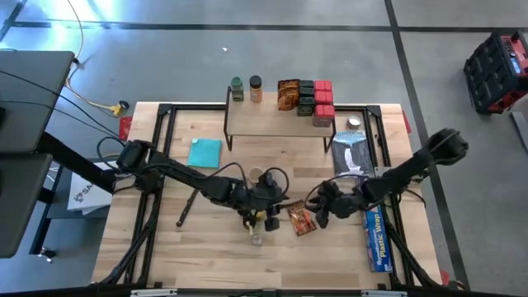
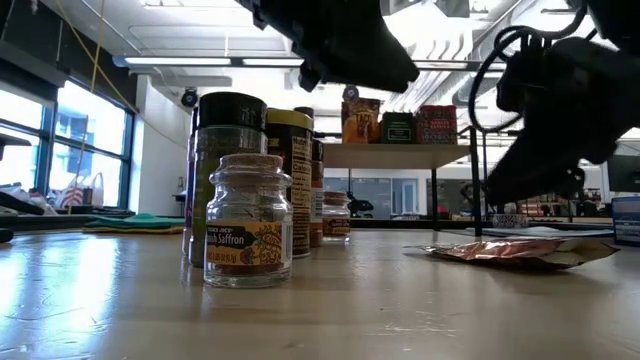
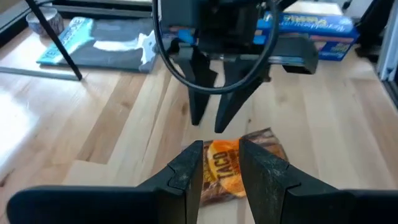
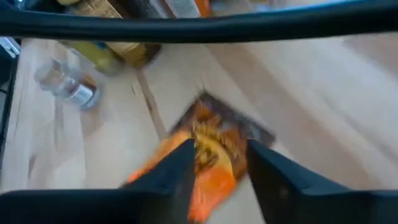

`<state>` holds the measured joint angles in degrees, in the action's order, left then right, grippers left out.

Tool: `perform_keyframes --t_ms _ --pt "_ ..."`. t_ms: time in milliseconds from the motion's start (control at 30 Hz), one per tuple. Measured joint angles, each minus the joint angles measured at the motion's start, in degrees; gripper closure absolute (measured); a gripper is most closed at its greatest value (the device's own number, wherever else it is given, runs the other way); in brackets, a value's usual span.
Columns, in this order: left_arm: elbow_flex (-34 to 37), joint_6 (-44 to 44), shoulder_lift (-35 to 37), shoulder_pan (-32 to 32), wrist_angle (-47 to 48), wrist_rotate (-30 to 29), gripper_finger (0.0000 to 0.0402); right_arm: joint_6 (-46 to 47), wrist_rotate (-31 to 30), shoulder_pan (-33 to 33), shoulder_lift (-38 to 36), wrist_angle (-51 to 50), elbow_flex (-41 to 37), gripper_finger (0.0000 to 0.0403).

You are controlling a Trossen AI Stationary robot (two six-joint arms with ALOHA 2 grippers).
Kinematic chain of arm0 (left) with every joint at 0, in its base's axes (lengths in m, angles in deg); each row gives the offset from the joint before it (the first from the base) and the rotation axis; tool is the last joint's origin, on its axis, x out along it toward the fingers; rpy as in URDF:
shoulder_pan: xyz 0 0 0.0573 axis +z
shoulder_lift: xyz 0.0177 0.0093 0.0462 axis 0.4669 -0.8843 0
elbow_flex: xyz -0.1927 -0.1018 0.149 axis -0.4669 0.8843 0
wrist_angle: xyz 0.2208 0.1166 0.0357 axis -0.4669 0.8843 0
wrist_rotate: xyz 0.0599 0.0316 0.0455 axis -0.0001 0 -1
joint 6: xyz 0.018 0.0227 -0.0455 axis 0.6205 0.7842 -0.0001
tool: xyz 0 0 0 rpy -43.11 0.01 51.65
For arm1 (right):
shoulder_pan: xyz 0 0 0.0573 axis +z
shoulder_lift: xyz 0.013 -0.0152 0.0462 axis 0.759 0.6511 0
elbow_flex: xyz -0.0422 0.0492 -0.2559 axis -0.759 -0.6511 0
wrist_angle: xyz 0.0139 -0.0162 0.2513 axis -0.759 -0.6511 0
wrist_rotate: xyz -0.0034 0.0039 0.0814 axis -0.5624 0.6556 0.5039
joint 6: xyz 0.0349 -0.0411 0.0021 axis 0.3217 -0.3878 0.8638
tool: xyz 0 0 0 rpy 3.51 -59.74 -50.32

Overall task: Shelf spices
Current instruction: Put the orange seasoning pack on the shelf

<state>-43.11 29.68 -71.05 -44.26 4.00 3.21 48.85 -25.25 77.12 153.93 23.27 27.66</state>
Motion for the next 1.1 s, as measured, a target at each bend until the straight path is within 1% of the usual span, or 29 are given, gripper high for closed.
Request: perform_keyframes --t_ms 100,167,267,367,467,567,867,900,967,1100 --pt "0.00 0.02 0.02 0.02 0.80 -0.05 0.0303 -3.00 -4.57 -0.12 3.91 -0.18 1.33 0.0210" --pt "0.00 0.02 0.02 0.02 0.84 -0.44 0.0303 -3.95 -6.41 -0.80 6.99 -0.13 2.66 0.0192" --pt "0.00 0.04 0.02 0.35 0.86 -0.49 0.0303 -4.02 -6.79 -2.07 11.86 -0.17 4.51 0.0187" --pt "0.00 0.02 0.02 0.59 0.92 -0.16 0.0303 -4.05 -4.38 -2.76 15.78 -0.15 6.26 0.0195" --pt "0.00 0.00 0.03 0.60 0.88 0.24 0.0303 -4.00 -3.76 -2.74 17.56 -0.11 7.23 0.0212" --pt "0.00 0.02 0.02 0.48 0.94 0.42 0.0303 -3.72 -3.54 -2.47 17.83 -0.07 7.26 0.0242" --pt "0.00 0.02 0.02 0.48 1.30 0.37 0.0303 -5.35 -1.39 -2.48 17.83 -2.19 7.33 0.0388" --pt "0.00 0.02 0.02 0.48 1.54 0.39 0.0303 -5.35 -1.16 -2.47 17.67 -2.66 7.33 0.0395" --pt "0.00 -0.02 0.04 0.48 2.06 0.39 0.0303 -4.69 -1.06 -2.47 16.90 -3.74 7.33 0.0394" --pt "0.00 -2.02 0.04 0.44 3.01 0.37 0.0303 -3.60 -1.36 -1.38 12.68 -7.55 6.95 0.0400"
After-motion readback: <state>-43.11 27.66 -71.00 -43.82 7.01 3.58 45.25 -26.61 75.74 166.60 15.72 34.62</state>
